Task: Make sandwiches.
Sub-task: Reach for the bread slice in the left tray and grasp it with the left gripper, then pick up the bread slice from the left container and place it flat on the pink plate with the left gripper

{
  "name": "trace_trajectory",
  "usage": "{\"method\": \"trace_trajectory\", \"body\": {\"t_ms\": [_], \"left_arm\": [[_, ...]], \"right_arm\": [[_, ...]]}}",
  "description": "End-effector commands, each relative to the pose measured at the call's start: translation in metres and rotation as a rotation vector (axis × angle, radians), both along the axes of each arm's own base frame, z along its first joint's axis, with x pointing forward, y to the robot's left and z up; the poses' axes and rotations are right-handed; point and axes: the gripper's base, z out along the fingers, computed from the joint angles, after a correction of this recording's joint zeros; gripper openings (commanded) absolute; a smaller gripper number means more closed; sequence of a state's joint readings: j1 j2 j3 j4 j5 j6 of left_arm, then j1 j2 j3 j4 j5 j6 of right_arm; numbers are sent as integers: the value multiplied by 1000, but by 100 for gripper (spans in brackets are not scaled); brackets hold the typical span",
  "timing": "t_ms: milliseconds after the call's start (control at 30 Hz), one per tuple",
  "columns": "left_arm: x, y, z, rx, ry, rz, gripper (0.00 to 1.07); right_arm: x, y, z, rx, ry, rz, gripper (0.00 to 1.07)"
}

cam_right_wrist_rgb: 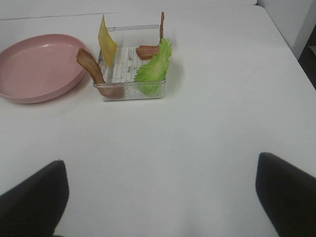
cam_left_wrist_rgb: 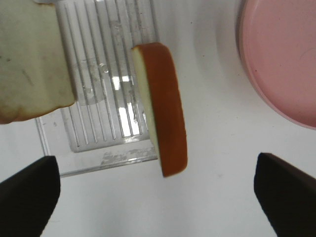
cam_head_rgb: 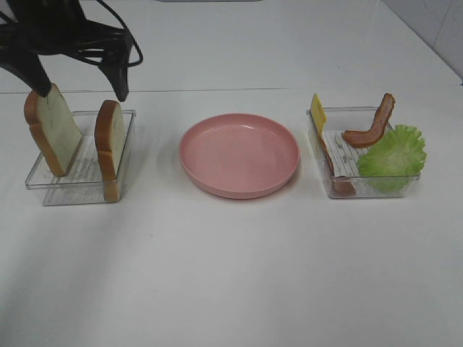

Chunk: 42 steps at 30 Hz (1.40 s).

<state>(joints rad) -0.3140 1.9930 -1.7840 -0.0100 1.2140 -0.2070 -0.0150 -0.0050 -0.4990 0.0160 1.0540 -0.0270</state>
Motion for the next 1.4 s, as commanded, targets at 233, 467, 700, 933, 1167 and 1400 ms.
{"method": "trace_trajectory", "body": {"t_ms": [233,467,700,933,1167,1400], "left_arm": [[19,-12,-57,57,149,1,102],[29,-14,-86,80,162,-36,102],[31,-15,-88,81,137,-66,99],[32,-14,-88,93,137,-69,36],[31,-14,-88,89,138,-54,0],[31,-14,-86,87,142,-53,0]], "right_arm": [[-2,0,1,-9,-21,2,98],[-2,0,1,-9,-21,2,98],[-2,0,1,-9,-21,2,98],[-2,0,1,-9,-21,2,98],[-2,0,1,-9,-21,2,98],[-2,0,1,-9,-21,2,98]]}}
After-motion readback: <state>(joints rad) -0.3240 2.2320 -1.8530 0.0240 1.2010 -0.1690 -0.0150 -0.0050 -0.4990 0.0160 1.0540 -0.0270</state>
